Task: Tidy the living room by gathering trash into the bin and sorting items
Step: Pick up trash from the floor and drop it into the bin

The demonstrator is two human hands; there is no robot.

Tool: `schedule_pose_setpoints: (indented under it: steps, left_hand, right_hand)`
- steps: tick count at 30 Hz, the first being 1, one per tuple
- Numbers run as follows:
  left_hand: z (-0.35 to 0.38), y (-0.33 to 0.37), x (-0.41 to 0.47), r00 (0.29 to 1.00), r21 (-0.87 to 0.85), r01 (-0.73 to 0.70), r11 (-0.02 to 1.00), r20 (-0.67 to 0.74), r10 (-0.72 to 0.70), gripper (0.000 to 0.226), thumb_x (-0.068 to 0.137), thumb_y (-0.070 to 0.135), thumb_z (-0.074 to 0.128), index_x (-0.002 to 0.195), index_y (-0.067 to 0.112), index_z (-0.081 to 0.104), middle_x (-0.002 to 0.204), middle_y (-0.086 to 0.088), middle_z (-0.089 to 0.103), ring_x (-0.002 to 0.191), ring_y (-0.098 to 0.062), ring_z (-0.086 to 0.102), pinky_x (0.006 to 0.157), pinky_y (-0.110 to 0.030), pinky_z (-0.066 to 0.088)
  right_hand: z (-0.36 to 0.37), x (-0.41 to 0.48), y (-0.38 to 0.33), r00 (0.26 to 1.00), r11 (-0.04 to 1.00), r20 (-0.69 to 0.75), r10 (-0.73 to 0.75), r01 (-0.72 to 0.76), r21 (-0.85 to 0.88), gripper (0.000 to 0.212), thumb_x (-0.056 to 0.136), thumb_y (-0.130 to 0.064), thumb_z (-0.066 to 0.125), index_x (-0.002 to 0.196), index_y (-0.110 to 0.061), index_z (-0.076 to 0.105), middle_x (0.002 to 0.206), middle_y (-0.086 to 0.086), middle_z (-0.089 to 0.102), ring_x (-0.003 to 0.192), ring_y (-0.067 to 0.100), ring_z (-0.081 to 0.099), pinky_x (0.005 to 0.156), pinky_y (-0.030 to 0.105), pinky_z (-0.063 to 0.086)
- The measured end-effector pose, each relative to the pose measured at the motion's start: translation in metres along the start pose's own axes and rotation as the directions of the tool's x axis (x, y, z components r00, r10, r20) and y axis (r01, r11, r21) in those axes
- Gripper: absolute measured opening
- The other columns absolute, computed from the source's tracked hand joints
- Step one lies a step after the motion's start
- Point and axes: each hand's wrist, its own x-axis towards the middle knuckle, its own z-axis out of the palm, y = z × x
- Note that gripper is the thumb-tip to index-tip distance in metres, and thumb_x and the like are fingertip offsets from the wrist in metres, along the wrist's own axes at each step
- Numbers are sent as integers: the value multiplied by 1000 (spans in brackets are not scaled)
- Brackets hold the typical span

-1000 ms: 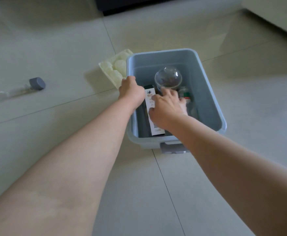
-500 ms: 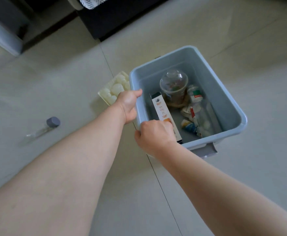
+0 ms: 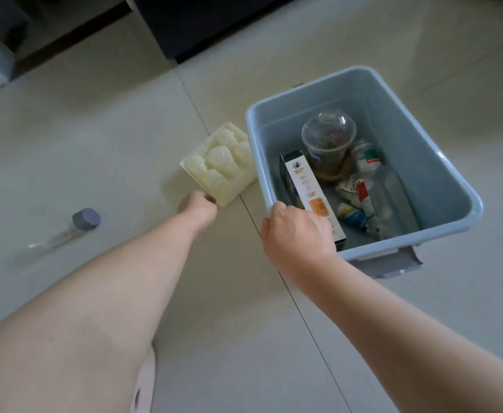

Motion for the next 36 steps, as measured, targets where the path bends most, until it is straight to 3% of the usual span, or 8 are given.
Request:
schedule_pose_setpoints:
  steps: [3, 7, 15, 19, 23, 25, 31, 36]
  left_hand:
    - [-5, -12, 10, 980, 325, -194, 925, 102, 170, 34, 91, 20, 56, 125, 18, 60, 131, -11, 59, 120, -32, 56, 98, -33, 44]
    - [-10, 12, 43, 904, 445, -427, 788, 184, 386, 35, 87, 22, 59, 122, 22, 56, 128, -9, 60, 116, -33, 58, 95, -35, 49]
    - [9, 17, 116, 864, 704, -465, 537, 229, 448, 33, 92, 29, 56, 124, 21, 54, 124, -1, 58, 118, -21, 51, 81, -30, 39]
    - [3, -9, 144, 844, 693, -485, 533, 212, 492, 29, 94, 29, 49, 120, 22, 59, 120, 2, 57, 121, -21, 44, 91, -34, 36]
    - [-9, -19, 168, 756, 660, -576, 483, 204, 623, 28, 95, 28, 45, 117, 24, 63, 116, 4, 61, 120, -22, 43, 90, -36, 35]
    - [-23, -21, 181, 738, 628, -589, 509, 161, 655, 27, 95, 25, 46, 113, 25, 66, 112, 4, 64, 118, -23, 45, 88, -35, 35]
    - [-51, -45, 197, 811, 259, -489, 833, -215, 543, 19, 91, 20, 52, 100, 25, 68, 108, -1, 66, 111, -29, 46, 93, -41, 33]
    - [-102, -27, 201, 808, 45, -433, 900, -422, 410, 13, 92, 15, 53, 101, 14, 62, 109, -11, 61, 108, -34, 48, 77, -40, 41]
  right_hand:
    - [-2, 16, -12, 999, 999, 22, 33, -32, -24, 8, 95, -20, 41, 93, -14, 46, 74, -1, 47, 69, 22, 47, 50, 26, 25]
    - [-6, 45, -34, 993, 993, 38, 109, -108, -45, 11, 95, -18, 40, 99, -13, 50, 84, 2, 57, 74, 23, 48, 63, 31, 33]
    - [14, 98, -77, 974, 970, -42, 224, -227, -86, 13, 99, -23, 36, 90, -16, 43, 81, -1, 49, 72, 22, 50, 57, 30, 35]
    - [14, 134, -94, 961, 955, -27, 275, -276, -110, 17, 100, -27, 34, 91, -15, 41, 83, 2, 48, 75, 24, 46, 54, 29, 33]
    - [10, 158, -117, 944, 937, 68, 323, -308, -164, 18, 101, -31, 33, 95, -16, 41, 86, 1, 44, 76, 23, 46, 61, 32, 36]
    - [9, 163, -128, 933, 929, 125, 338, -309, -206, 18, 101, -31, 34, 97, -15, 42, 86, 2, 46, 77, 22, 49, 61, 32, 38]
    - [12, 189, -136, 951, 943, 113, 288, -260, -210, 12, 100, -25, 39, 101, -15, 44, 105, 7, 57, 82, 23, 47, 63, 34, 38]
    - [6, 197, -132, 958, 960, 176, 228, -190, -208, 27, 101, -30, 33, 114, -12, 48, 115, 12, 59, 88, 25, 55, 72, 40, 51]
